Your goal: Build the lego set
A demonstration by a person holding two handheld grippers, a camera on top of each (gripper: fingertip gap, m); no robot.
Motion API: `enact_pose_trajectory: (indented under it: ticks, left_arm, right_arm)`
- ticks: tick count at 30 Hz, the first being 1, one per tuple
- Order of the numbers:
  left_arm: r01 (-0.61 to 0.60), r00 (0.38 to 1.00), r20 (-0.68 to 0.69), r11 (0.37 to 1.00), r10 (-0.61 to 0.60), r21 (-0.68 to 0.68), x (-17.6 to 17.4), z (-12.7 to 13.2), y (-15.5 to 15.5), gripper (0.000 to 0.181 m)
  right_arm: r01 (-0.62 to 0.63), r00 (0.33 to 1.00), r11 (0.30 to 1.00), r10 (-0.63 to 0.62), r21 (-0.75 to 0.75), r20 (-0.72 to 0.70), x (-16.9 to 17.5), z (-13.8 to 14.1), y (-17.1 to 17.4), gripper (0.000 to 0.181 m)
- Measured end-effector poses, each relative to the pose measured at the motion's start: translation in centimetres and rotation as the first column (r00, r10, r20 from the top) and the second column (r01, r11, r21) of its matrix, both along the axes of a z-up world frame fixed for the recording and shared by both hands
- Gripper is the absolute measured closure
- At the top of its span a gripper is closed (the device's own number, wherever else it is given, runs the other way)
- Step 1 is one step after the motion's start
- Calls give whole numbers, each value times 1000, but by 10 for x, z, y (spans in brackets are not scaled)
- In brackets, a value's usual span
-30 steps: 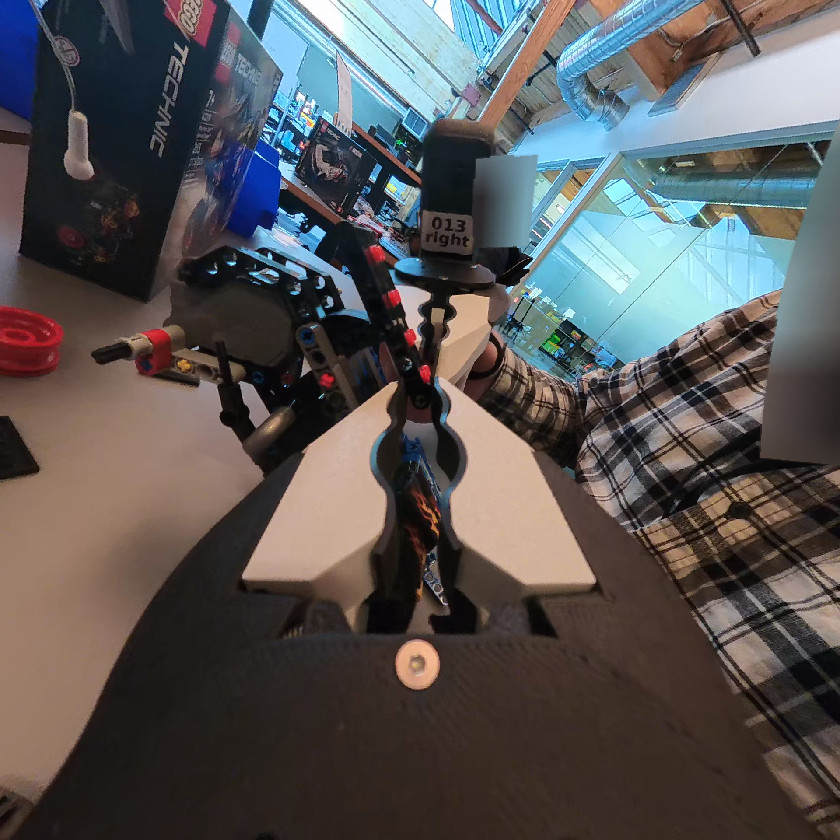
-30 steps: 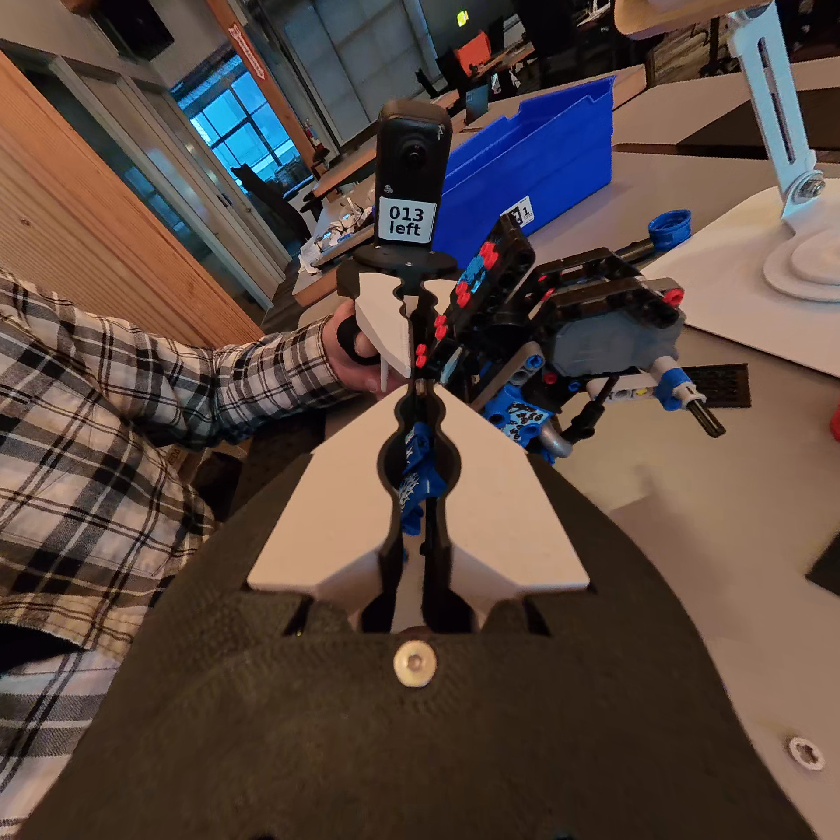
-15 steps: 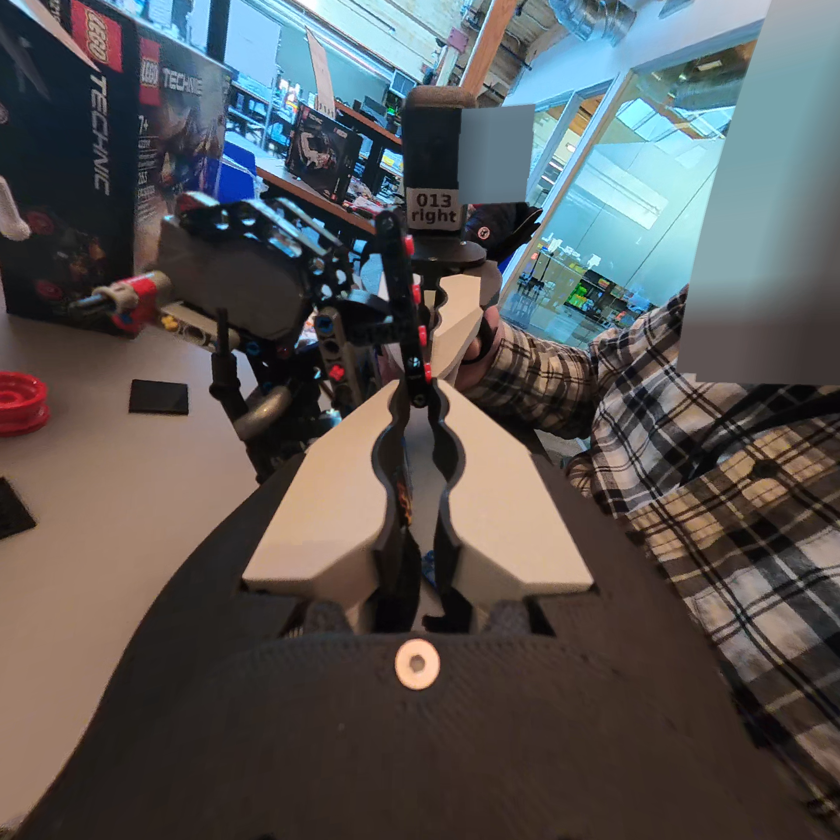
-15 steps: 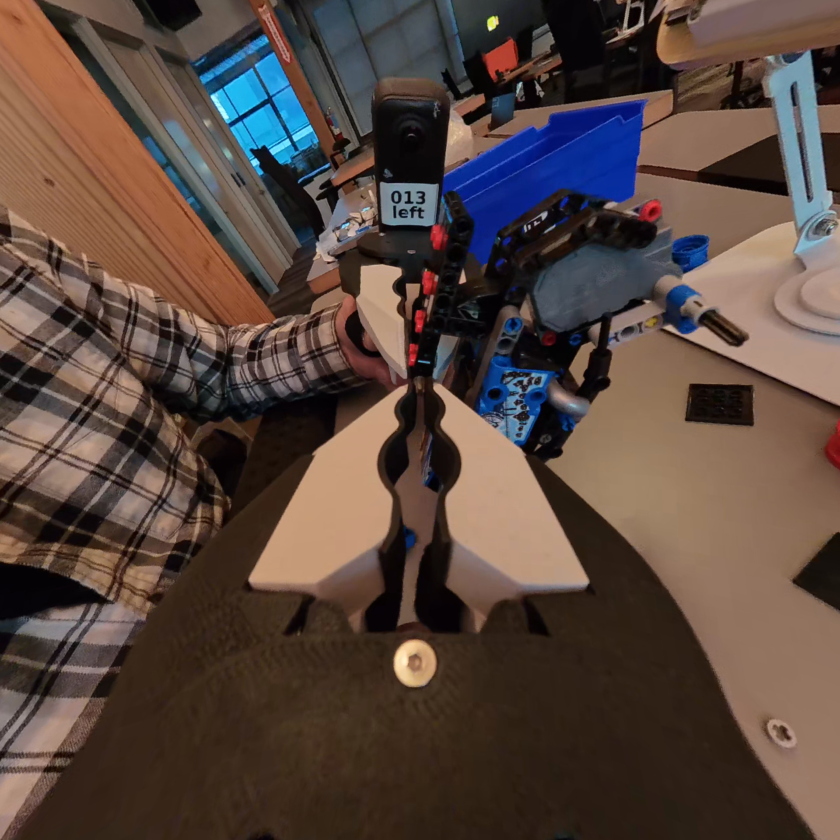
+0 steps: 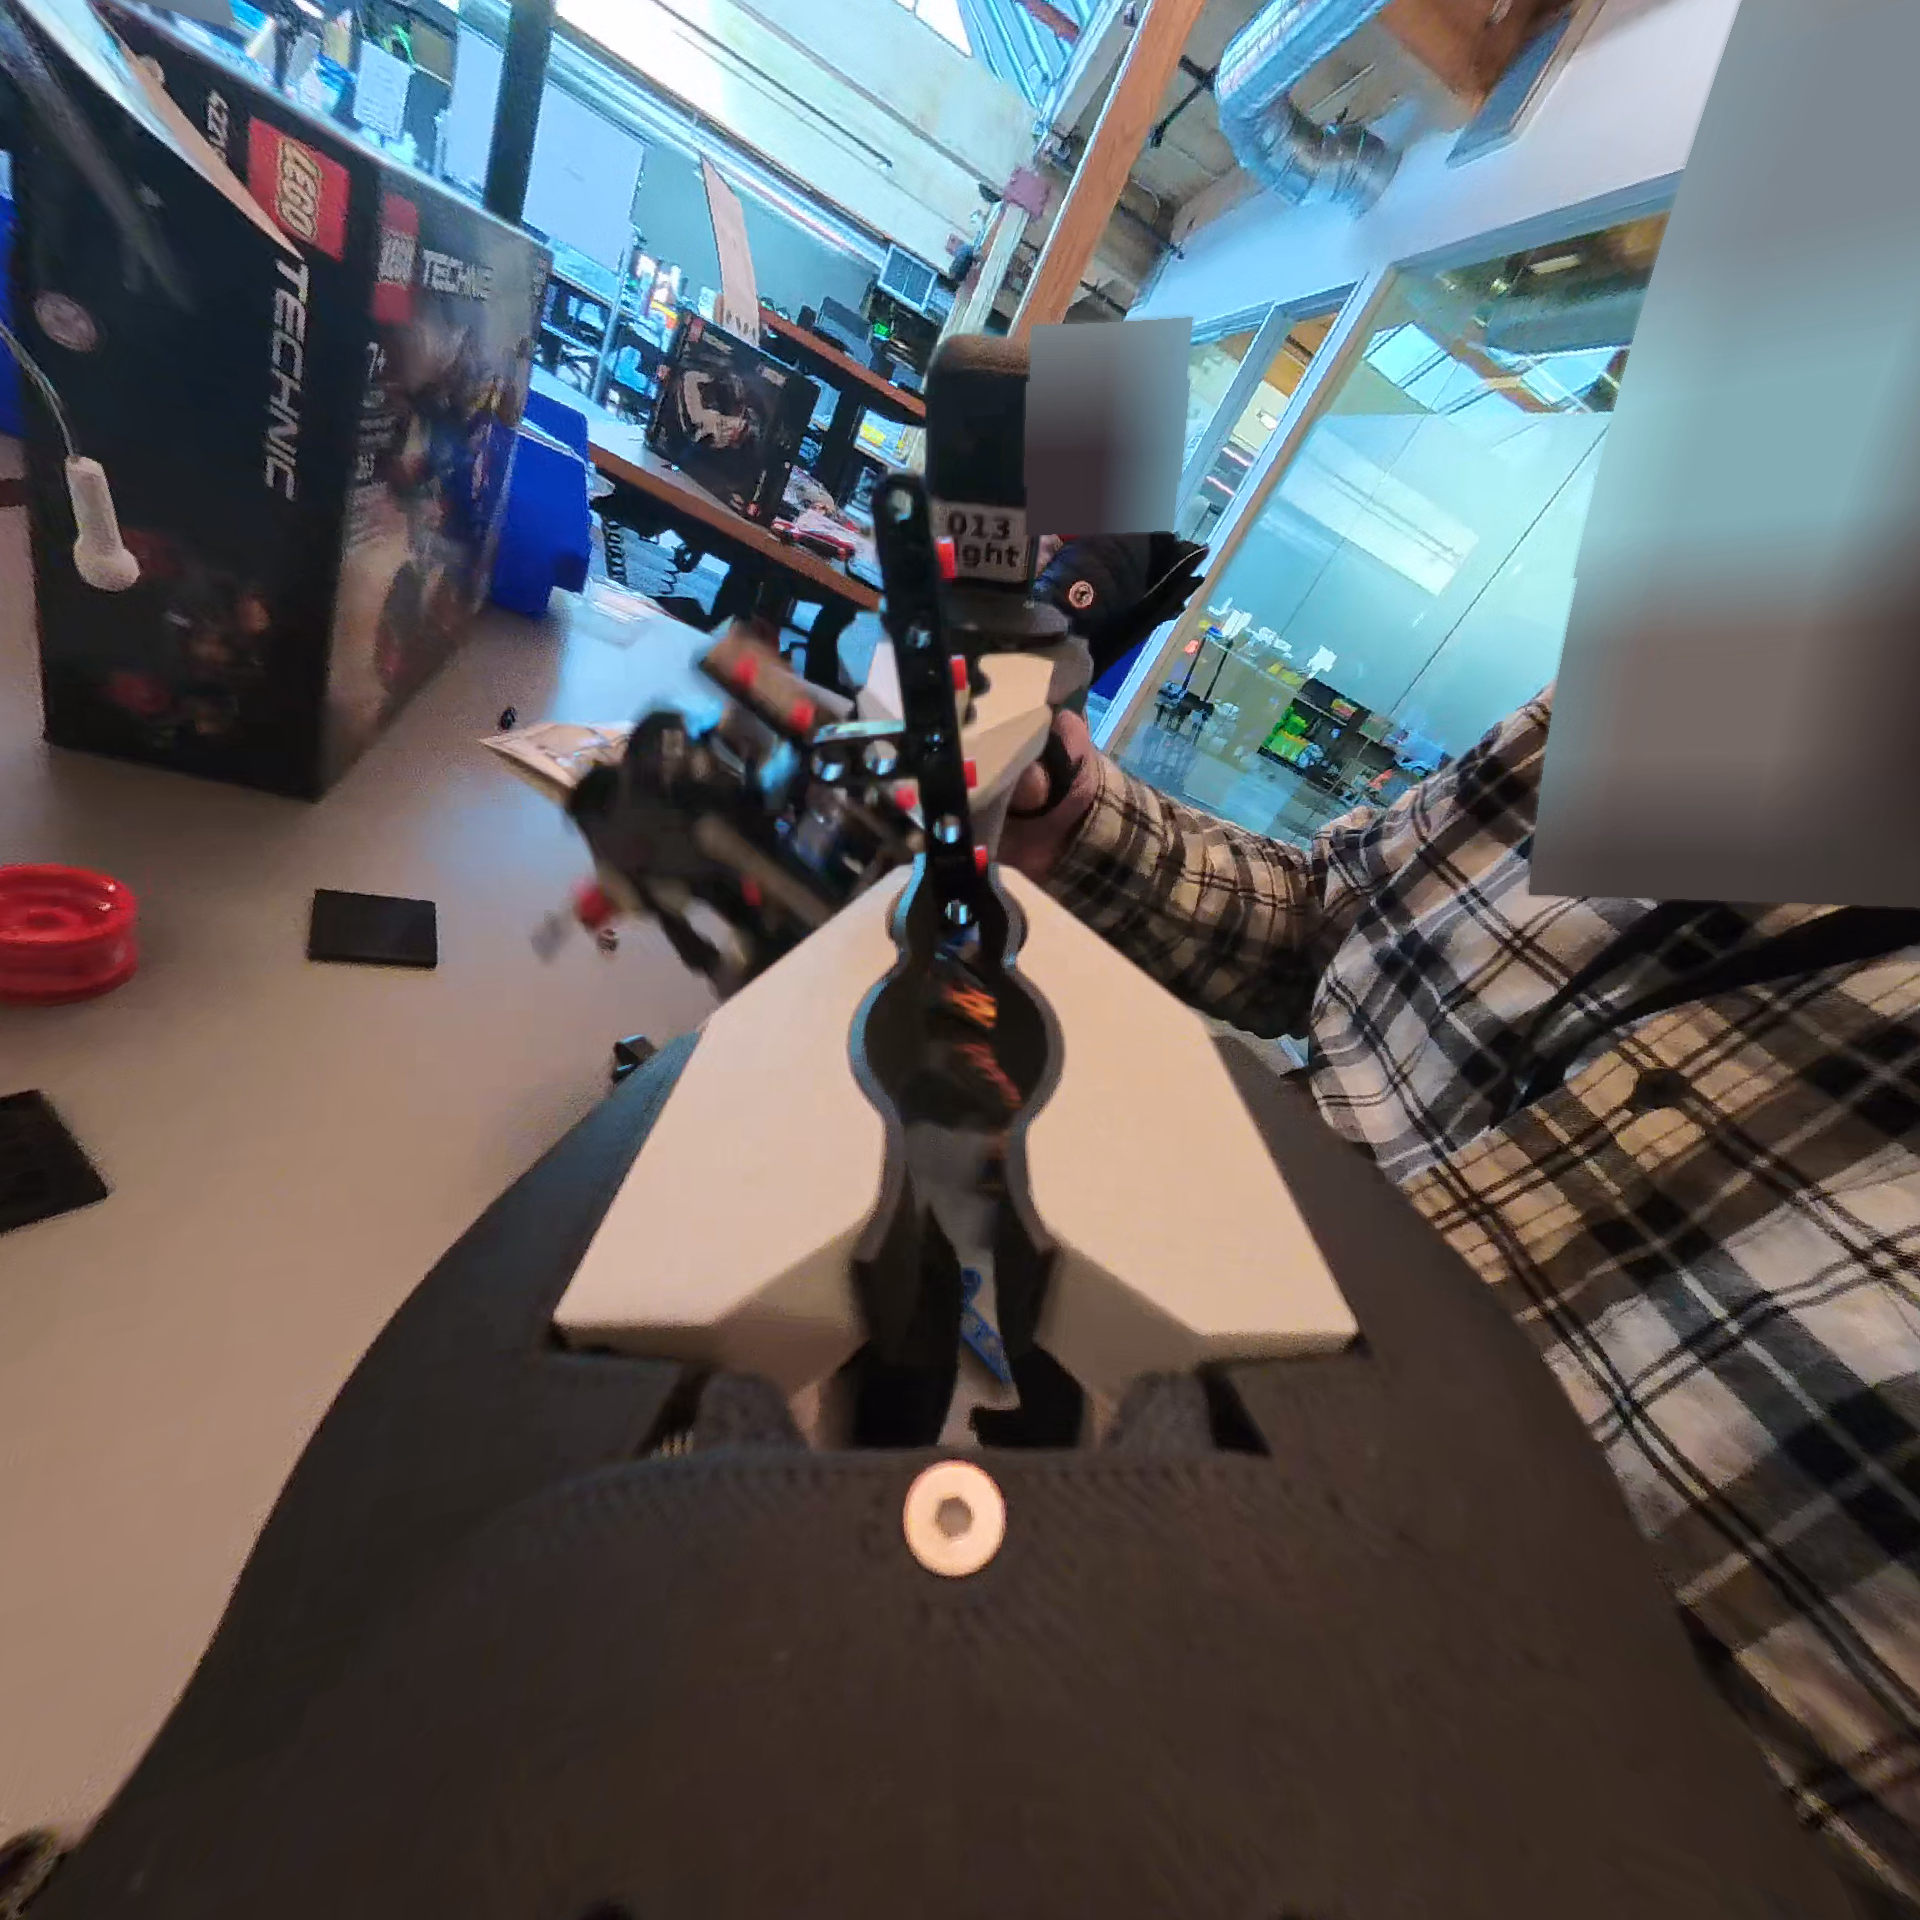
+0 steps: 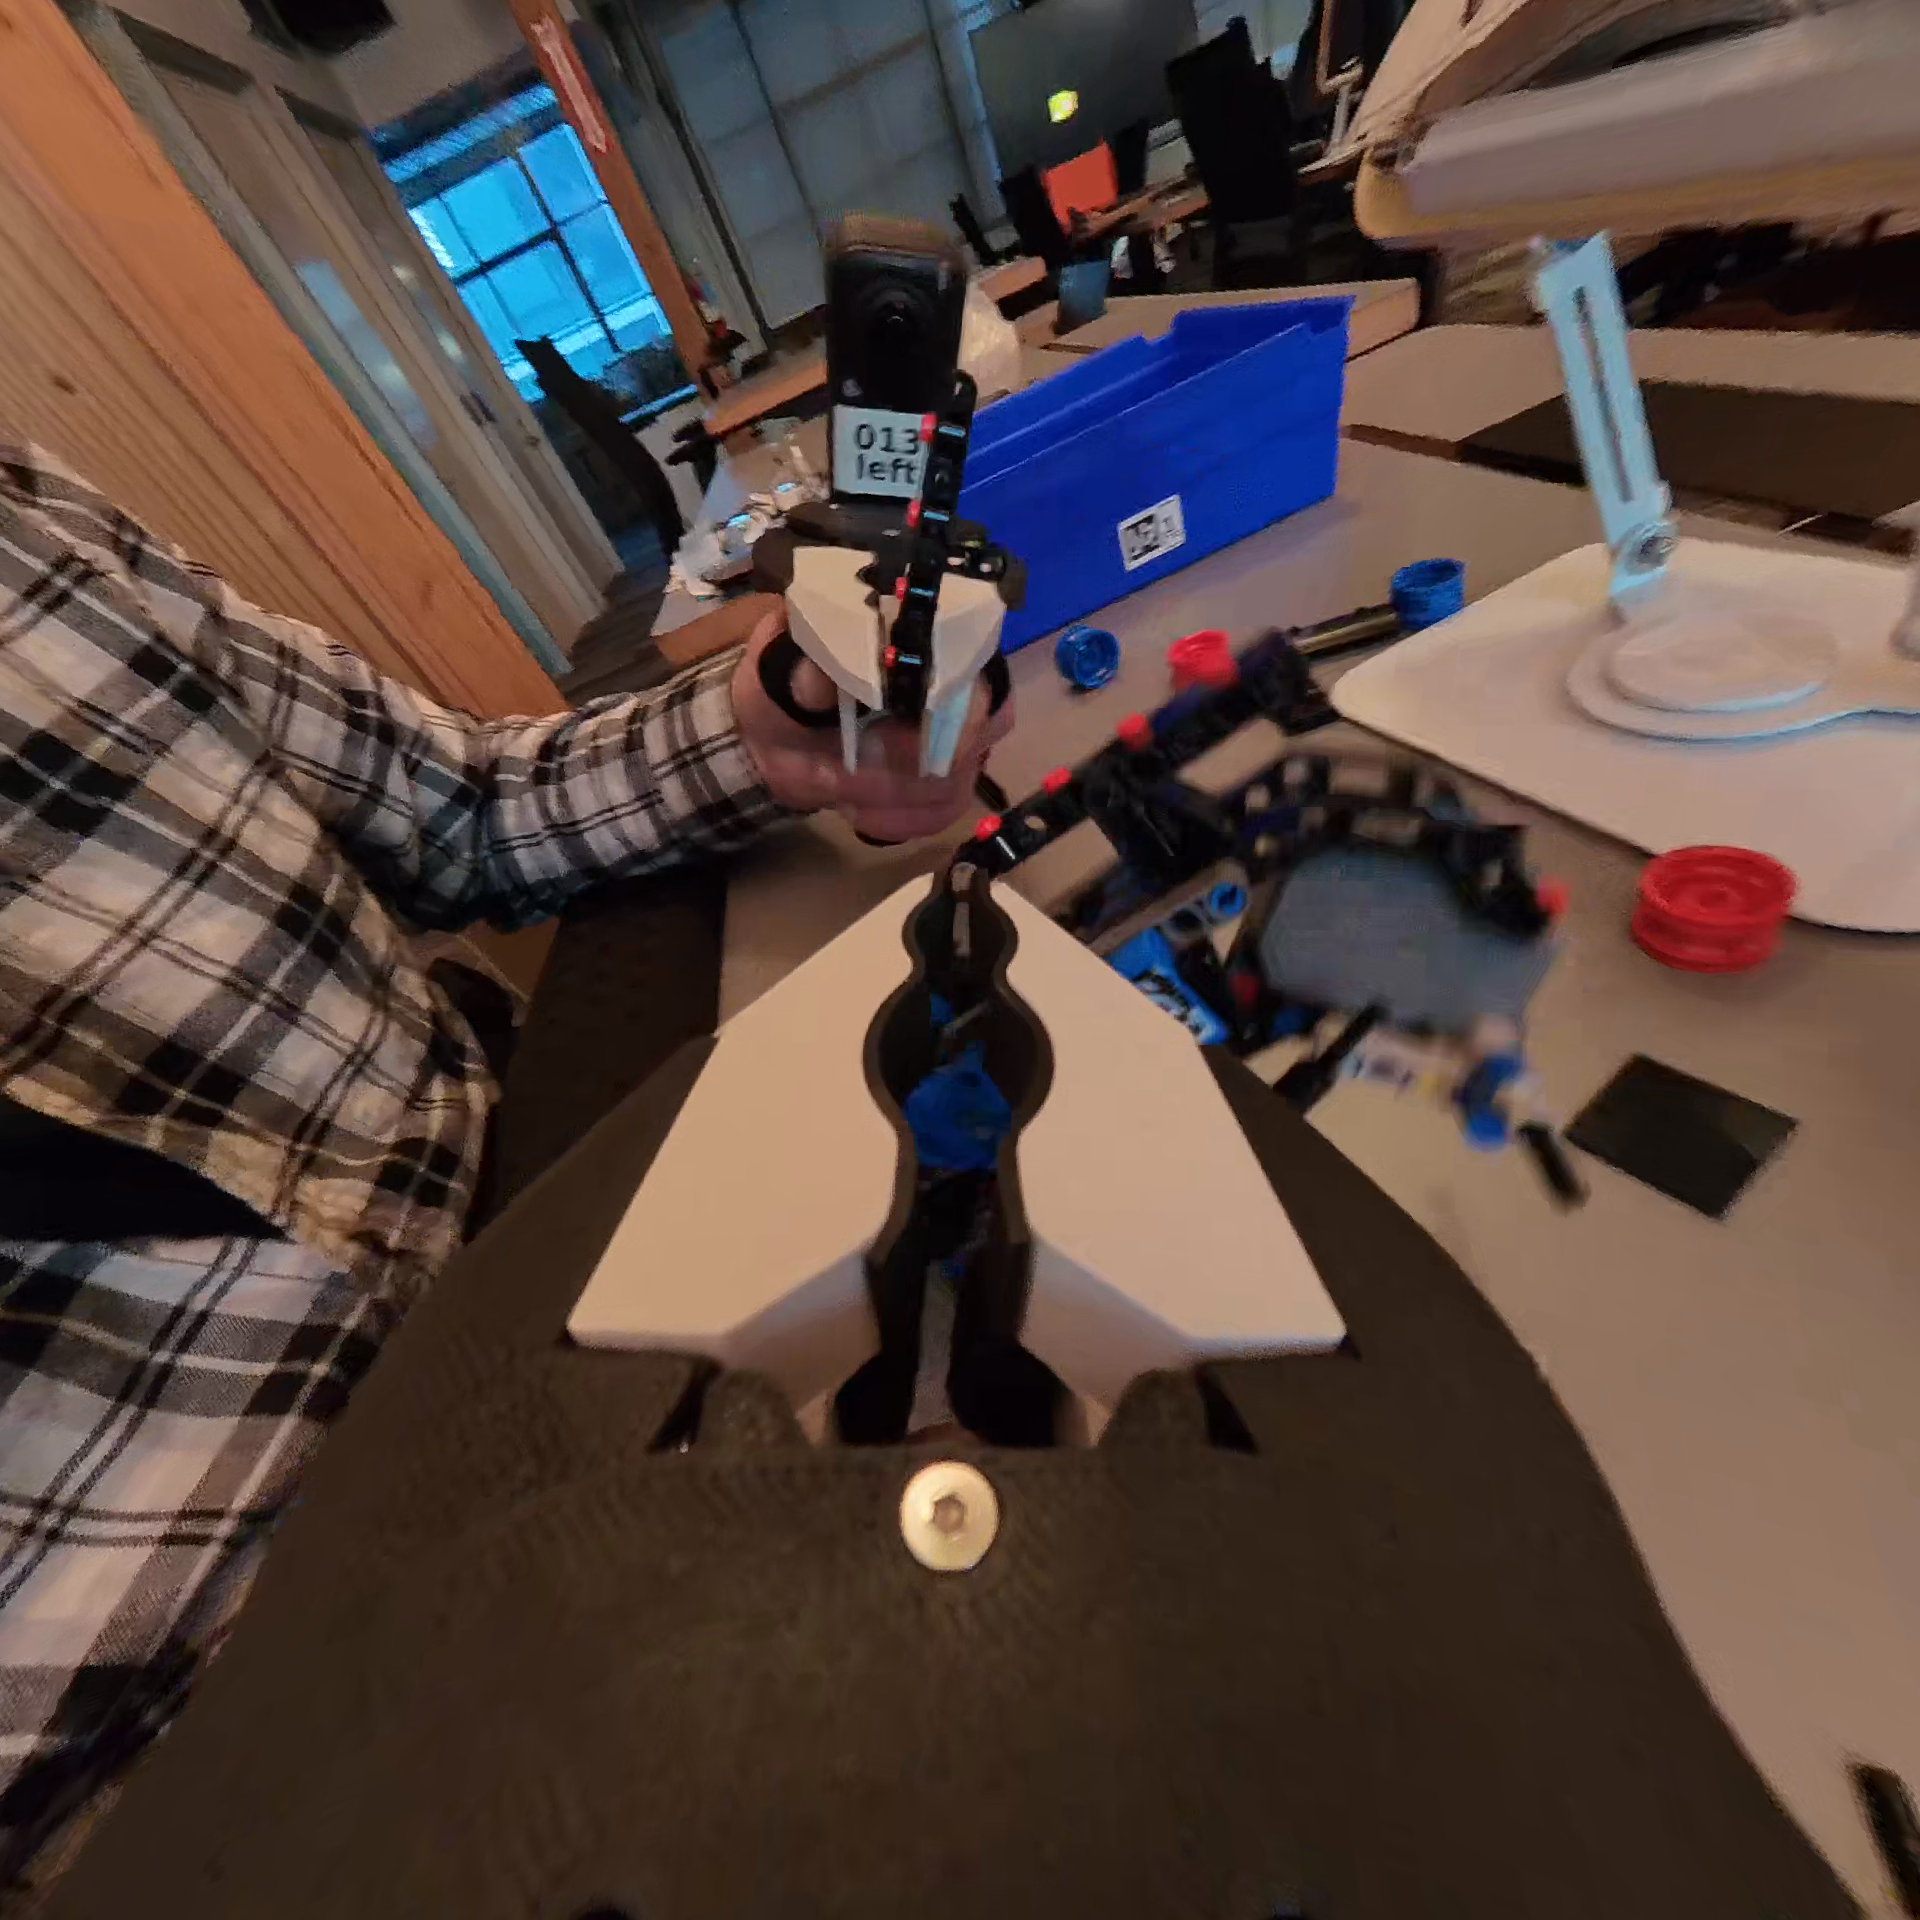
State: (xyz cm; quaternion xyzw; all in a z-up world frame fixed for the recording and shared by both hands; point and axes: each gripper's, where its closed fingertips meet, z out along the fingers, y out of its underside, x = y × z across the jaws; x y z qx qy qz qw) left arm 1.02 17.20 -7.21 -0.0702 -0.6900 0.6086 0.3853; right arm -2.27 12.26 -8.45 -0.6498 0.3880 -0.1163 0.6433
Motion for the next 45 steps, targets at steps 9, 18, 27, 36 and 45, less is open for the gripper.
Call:
enact_pose_trajectory:
  ticks: [9, 18, 27, 36, 45]
  left_arm:
    - [16, 999, -33, 992, -12, 126, -4, -18, -5, 174]
    - [6, 985, -162, 920, 63, 392, 7, -73, 5, 174]
    - [-186, 979, 37, 806, 200, 562, 18, -110, 9, 125]
    - [-297, 756, 635, 948, 158, 117, -5, -56, -21, 116]
    - [-9, 703, 693, 972, -160, 234, -17, -77, -50, 97]
  right_arm:
    - [-60, 997, 998, 61, 25, -38, 5, -8, 18, 179]
    - [-68, 990, 998, 70, 19, -121, 13, -31, 22, 180]
    - [-80, 985, 997, 83, 22, -150, 10, -39, 25, 180]
    - [-106, 983, 994, 107, 18, -148, 4, -40, 25, 180]
    - [-177, 977, 984, 173, -21, -128, -6, -42, 34, 179]
